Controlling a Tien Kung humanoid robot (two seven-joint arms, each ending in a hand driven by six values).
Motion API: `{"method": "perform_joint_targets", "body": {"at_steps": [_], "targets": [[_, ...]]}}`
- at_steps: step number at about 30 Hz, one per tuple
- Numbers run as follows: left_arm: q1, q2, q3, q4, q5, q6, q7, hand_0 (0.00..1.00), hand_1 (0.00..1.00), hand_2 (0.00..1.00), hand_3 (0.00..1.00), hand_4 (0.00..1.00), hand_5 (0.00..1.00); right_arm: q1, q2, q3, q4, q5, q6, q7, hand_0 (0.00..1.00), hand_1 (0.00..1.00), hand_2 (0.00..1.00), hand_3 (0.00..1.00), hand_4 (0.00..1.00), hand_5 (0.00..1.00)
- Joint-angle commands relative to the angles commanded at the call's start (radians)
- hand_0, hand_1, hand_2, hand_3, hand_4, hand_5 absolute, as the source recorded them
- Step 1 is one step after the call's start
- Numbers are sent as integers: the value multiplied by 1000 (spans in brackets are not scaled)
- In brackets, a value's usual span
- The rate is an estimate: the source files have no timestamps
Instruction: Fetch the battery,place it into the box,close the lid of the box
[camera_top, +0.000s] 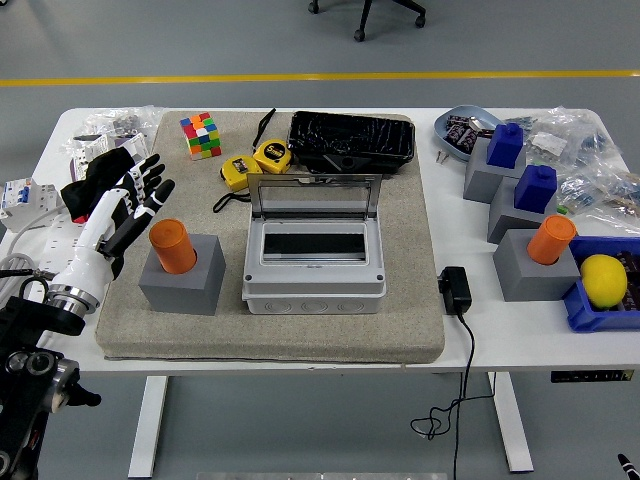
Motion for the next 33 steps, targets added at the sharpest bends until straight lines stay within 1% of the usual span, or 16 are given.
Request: {"method": "perform_joint_targets", "body": {"at_steps": [2, 3, 6, 8, 9, 14, 15, 17, 20, 21, 22, 26, 27, 29, 32, 33], "targets": [[2, -2, 5, -6, 20, -5, 2, 998, 998, 998, 998, 998, 530, 0, 0, 2, 1, -2, 1, 0, 789, 759, 753, 785, 998, 998], [3, -2, 6, -7, 23, -5, 2, 998, 998, 998, 998, 998, 480, 0, 0, 2, 1, -2, 1, -1, 789, 758, 752, 783, 998, 998], [9, 0, 15, -18, 29, -15, 6, 998, 998, 998, 998, 998, 480, 1, -1, 3, 1, -3, 2, 0, 789, 758, 752, 783, 998, 998], [10, 0, 15, -15, 27, -18, 6, 998, 998, 998, 998, 998, 480, 1, 0, 2, 1, -3, 2, 0, 789, 758, 752, 783, 998, 998], [9, 0, 13, -9, 24, -17, 5, 998, 998, 998, 998, 998, 358, 1, 0, 2, 1, -3, 2, 0, 788, 759, 750, 780, 998, 998], [6, -3, 1, 18, 0, -18, -2, 998, 998, 998, 998, 998, 358, 1, 0, -3, 0, 0, 4, 0, 788, 759, 750, 780, 998, 998], [6, -3, -1, 23, -5, -18, -4, 998, 998, 998, 998, 998, 262, 1, 0, -4, 0, 0, 5, 0, 788, 758, 749, 776, 998, 998], [5, -4, -4, 34, -17, -14, -7, 998, 998, 998, 998, 998, 262, 1, 0, -4, 0, 0, 5, 0, 788, 758, 749, 776, 998, 998], [0, -14, -23, 73, -68, -10, -17, 998, 998, 998, 998, 998, 262, 1, 0, -7, 0, 2, 6, -1, 788, 758, 749, 776, 998, 998], [0, -15, -26, 76, -74, -10, -17, 946, 998, 998, 998, 998, 177, 1, 1, -7, 0, 2, 7, -1, 788, 758, 749, 773, 998, 998], [4, -20, -33, 75, -99, -16, -20, 946, 998, 998, 998, 998, 177, 1, 0, -4, 1, -2, 7, -1, 788, 758, 749, 773, 998, 998], [11, -24, -38, 80, -196, -28, -29, 946, 998, 998, 998, 998, 177, -2, 0, -8, 0, 1, 7, 0, 788, 758, 749, 773, 998, 998], [12, -25, -39, 82, -219, -34, -29, 869, 929, 917, 983, 998, 163, -3, 1, -9, 0, 1, 7, 0, 788, 758, 748, 773, 998, 998], [16, -27, -36, 86, -266, -50, -29, 869, 929, 917, 983, 998, 163, -4, 1, -11, 0, 2, 7, -1, 788, 758, 748, 773, 998, 998], [22, -30, -30, 90, -292, -63, -30, 869, 929, 917, 983, 998, 163, -4, 2, -11, 1, 2, 8, -1, 788, 758, 748, 773, 998, 998], [24, -33, -29, 91, -299, -70, -30, 861, 938, 898, 929, 998, 161, -4, 2, -10, 2, 0, 9, -1, 789, 757, 746, 772, 998, 998]]}}
